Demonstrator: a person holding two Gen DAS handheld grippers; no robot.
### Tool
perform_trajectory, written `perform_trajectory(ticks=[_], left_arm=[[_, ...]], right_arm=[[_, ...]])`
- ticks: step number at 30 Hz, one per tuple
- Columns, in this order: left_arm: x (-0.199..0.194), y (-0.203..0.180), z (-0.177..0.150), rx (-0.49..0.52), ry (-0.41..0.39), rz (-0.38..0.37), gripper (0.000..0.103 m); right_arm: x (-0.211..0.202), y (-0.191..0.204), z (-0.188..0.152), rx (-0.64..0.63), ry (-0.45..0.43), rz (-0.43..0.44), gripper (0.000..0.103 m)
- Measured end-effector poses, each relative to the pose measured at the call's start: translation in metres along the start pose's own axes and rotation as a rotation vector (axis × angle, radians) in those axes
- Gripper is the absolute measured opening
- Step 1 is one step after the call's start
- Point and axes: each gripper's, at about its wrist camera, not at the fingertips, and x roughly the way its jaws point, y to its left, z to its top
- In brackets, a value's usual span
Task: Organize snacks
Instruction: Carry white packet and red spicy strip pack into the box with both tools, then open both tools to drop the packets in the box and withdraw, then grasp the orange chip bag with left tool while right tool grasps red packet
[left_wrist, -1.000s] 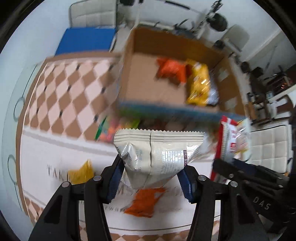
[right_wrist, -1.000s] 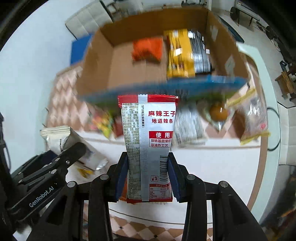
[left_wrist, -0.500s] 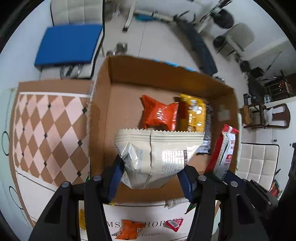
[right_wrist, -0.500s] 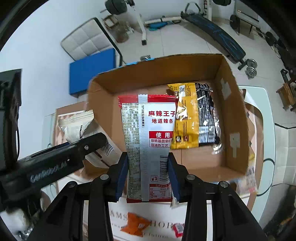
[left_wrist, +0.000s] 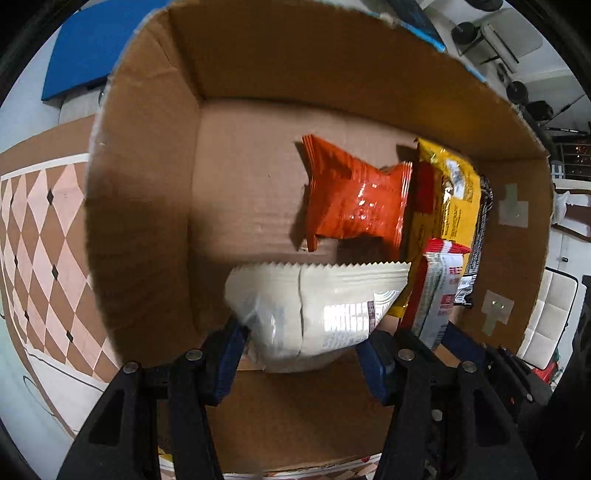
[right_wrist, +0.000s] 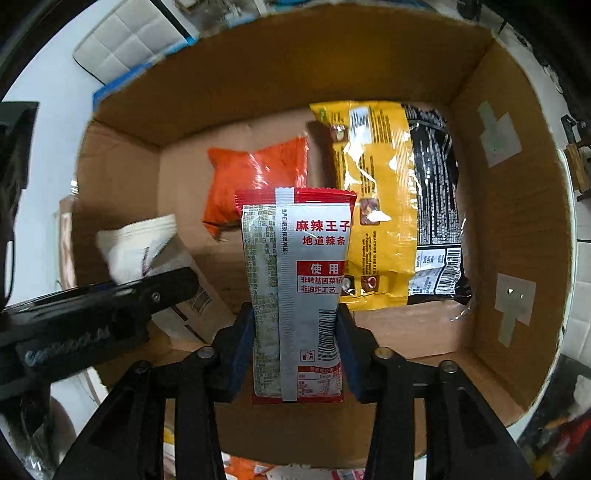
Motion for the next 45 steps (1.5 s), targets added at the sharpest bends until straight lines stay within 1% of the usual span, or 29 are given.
perform_trajectory(ticks=[1, 2, 3, 4, 5, 6, 10, 13, 16, 19, 23, 27, 29, 33, 35, 37, 41, 45], left_arm=[[0.001, -0.002, 0.0, 0.005, -0.004, 0.007, 0.055], [0.001, -0.004, -0.001, 0.014, -0.016, 0.03, 0.056], [0.0, -0.005, -0.001, 0.019, -0.025, 0.043, 0.064], [0.0, -0.007, -0.002, 0.026, -0.033, 0.048, 0.07], [-0.001, -0.008, -0.003, 0.029, -0.035, 0.047, 0.077], [-0.002, -0.008, -0.003, 0.028, -0.041, 0.05, 0.08], [-0.008, -0.012, -0.01, 0.039, -0.065, 0.045, 0.08], [-0.019, -0.019, -0.017, 0.056, -0.093, 0.046, 0.08], [-0.036, -0.026, -0.028, 0.072, -0.163, 0.061, 0.08], [-0.054, -0.028, -0.044, 0.077, -0.233, 0.062, 0.08], [-0.082, -0.029, -0.076, 0.095, -0.357, 0.102, 0.08], [-0.105, -0.028, -0.101, 0.101, -0.438, 0.116, 0.08], [-0.115, -0.027, -0.119, 0.102, -0.479, 0.125, 0.08], [-0.125, -0.026, -0.155, 0.102, -0.534, 0.141, 0.08], [-0.125, -0.024, -0.177, 0.114, -0.542, 0.143, 0.08], [-0.119, -0.022, -0.194, 0.126, -0.521, 0.145, 0.08], [-0.087, -0.014, -0.23, 0.144, -0.446, 0.146, 0.08], [-0.039, -0.001, -0.26, 0.139, -0.336, 0.17, 0.08]], right_arm=[[0.004, -0.002, 0.002, 0.004, 0.026, 0.005, 0.062], [0.007, -0.003, 0.004, 0.007, 0.044, 0.01, 0.081], [0.008, -0.005, 0.005, 0.01, 0.055, 0.011, 0.089], [0.007, -0.005, 0.006, 0.007, 0.055, 0.005, 0.094], [0.005, -0.005, 0.006, -0.003, 0.05, -0.013, 0.094], [0.004, -0.005, 0.007, -0.009, 0.048, -0.024, 0.094], [-0.002, -0.006, 0.006, -0.013, 0.039, -0.036, 0.095], [-0.012, -0.006, 0.004, -0.023, 0.001, -0.067, 0.096], [-0.026, -0.006, -0.002, -0.038, -0.037, -0.085, 0.096], [-0.043, -0.005, -0.012, -0.061, -0.095, -0.114, 0.096], [-0.073, -0.006, -0.033, -0.07, -0.188, -0.133, 0.096], [-0.095, -0.003, -0.06, -0.069, -0.252, -0.117, 0.097], [-0.102, -0.004, -0.072, -0.068, -0.269, -0.102, 0.097], [-0.115, -0.006, -0.102, -0.071, -0.29, -0.077, 0.097], [-0.113, -0.01, -0.119, -0.062, -0.284, -0.056, 0.097], [-0.107, -0.015, -0.139, -0.056, -0.264, -0.04, 0.097], [-0.083, -0.029, -0.175, -0.045, -0.191, -0.031, 0.097], [-0.045, -0.053, -0.21, -0.002, -0.102, -0.026, 0.097]])
